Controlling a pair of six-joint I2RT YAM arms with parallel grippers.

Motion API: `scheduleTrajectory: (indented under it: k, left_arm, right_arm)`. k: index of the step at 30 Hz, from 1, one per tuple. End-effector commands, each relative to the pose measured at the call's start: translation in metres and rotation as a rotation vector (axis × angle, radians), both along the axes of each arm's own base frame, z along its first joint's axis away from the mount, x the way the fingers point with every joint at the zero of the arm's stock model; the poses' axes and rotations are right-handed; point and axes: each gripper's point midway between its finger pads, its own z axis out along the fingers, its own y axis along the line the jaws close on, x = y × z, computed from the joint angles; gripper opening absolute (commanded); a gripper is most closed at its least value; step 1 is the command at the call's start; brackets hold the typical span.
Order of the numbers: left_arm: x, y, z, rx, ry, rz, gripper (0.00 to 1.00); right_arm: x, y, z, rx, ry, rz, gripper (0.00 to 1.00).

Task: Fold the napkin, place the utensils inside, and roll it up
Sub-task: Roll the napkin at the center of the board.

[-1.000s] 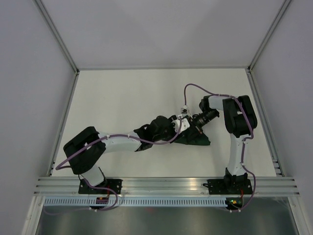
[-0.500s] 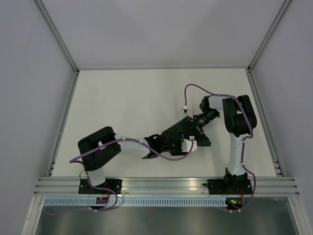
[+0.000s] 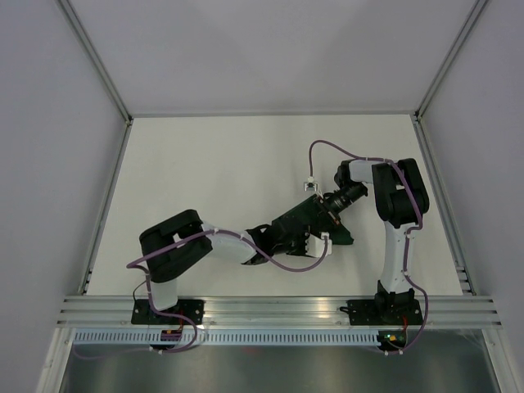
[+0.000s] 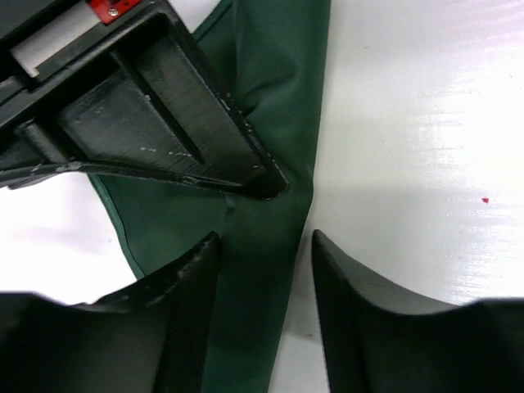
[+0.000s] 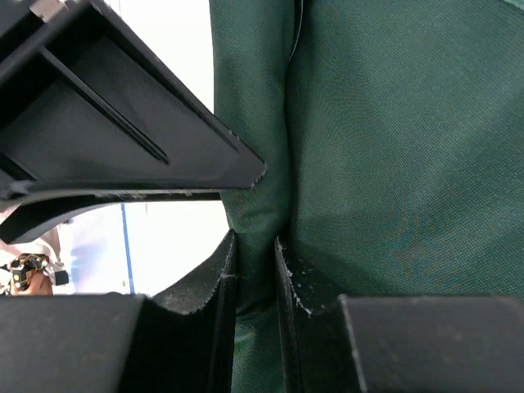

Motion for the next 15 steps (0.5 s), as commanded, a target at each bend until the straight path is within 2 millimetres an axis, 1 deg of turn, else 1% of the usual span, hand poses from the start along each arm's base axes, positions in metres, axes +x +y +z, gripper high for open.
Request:
scheduleTrajectory:
  k: [1, 2, 3, 4, 5, 6, 8, 10, 11, 13, 15]
  left_arm:
    - [-0.006, 0.003, -0.019, 0.091, 0.024, -0.068, 0.52]
    - [-0.005, 0.0, -0.018, 0.093, 0.028, -0.07, 0.49]
    - [-0.005, 0.001, -0.022, 0.105, 0.037, -0.069, 0.44]
    - [-0.008, 0.002, -0.026, 0.116, 0.059, -0.077, 0.42]
    - [-0.008, 0.001, -0.025, 0.117, 0.064, -0.079, 0.39]
    - [-0.009, 0.001, -0.028, 0.128, 0.076, -0.078, 0.34]
    - [-0.009, 0.0, -0.028, 0.134, 0.089, -0.08, 0.28]
    - [-0.01, -0.002, -0.028, 0.132, 0.111, -0.081, 0.19]
    - [-0.011, 0.0, -0.03, 0.146, 0.122, -0.078, 0.15]
    - [-0.012, -0.003, -0.03, 0.14, 0.145, -0.076, 0.11]
    - [-0.014, 0.0, -0.033, 0.159, 0.184, -0.066, 0.08]
  right_arm:
    - [0.014, -0.015, -0.035, -0.056, -0.138, 0.085, 0.07]
    - [0.014, -0.014, -0.035, -0.056, -0.138, 0.086, 0.08]
    - [0.014, -0.015, -0.036, -0.056, -0.136, 0.085, 0.08]
    - [0.014, -0.014, -0.035, -0.056, -0.136, 0.086, 0.07]
    - [0.014, -0.015, -0.035, -0.056, -0.138, 0.085, 0.07]
    - [0.015, -0.014, -0.035, -0.056, -0.139, 0.085, 0.07]
    - [0.014, -0.014, -0.035, -0.056, -0.139, 0.085, 0.08]
    - [0.015, -0.014, -0.033, -0.055, -0.142, 0.085, 0.09]
    - [0.016, -0.014, -0.033, -0.055, -0.146, 0.085, 0.09]
    - [0.018, -0.014, -0.03, -0.058, -0.155, 0.076, 0.13]
    - [0.022, -0.013, -0.026, -0.058, -0.169, 0.07, 0.18]
